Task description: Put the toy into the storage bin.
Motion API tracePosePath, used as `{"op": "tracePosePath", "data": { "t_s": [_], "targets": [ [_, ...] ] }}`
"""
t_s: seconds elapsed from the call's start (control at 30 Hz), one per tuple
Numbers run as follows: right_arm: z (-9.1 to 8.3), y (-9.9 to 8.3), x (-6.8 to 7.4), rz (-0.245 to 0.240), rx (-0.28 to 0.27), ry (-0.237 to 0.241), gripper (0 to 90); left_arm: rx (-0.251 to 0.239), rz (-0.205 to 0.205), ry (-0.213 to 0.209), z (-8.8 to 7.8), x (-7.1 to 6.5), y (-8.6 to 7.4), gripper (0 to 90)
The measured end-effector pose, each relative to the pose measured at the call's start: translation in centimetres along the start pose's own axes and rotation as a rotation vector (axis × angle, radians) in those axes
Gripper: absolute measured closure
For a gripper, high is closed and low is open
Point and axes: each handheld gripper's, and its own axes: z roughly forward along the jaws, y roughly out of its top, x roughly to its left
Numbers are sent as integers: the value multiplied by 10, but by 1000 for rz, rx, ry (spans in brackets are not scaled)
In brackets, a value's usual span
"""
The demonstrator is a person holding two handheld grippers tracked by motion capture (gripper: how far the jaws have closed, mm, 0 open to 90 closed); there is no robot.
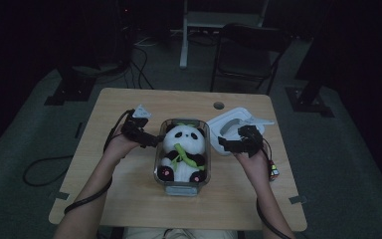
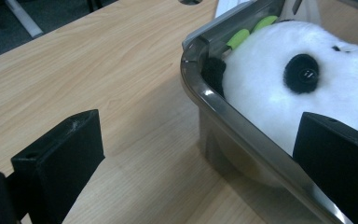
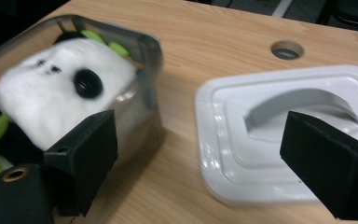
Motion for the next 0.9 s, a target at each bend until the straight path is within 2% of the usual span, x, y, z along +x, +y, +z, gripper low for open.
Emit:
{"op": "tracePosePath", "data": {
  "t_s": [0.07, 0.23, 0.3, 0.5, 0.63, 0.77, 0.9],
  "targets": [
    [-5, -6, -6, 12, -2, -12, 109, -8, -8, -4, -3, 1, -2, 24],
    [-20, -25, -22, 43, 14, -72, 108, -6, -4, 26, -11, 4, -7, 25],
    [-27, -34, -29, 53, 17, -105, 109, 4, 3, 36, -11, 6, -10, 25],
    [-43, -58, -48, 93, 23, -183, 108, 33, -10, 42, -8, 11, -25, 25],
    [-54, -76, -61, 149, 19, -217, 108, 49, -26, 47, -5, 15, -36, 25],
    [-60, -94, -67, 186, 31, -241, 108, 55, -43, 49, -2, 19, -46, 25],
    [-61, -110, -67, 200, 56, -253, 108, 61, -51, 48, 0, 20, -55, 25]
  ]
}}
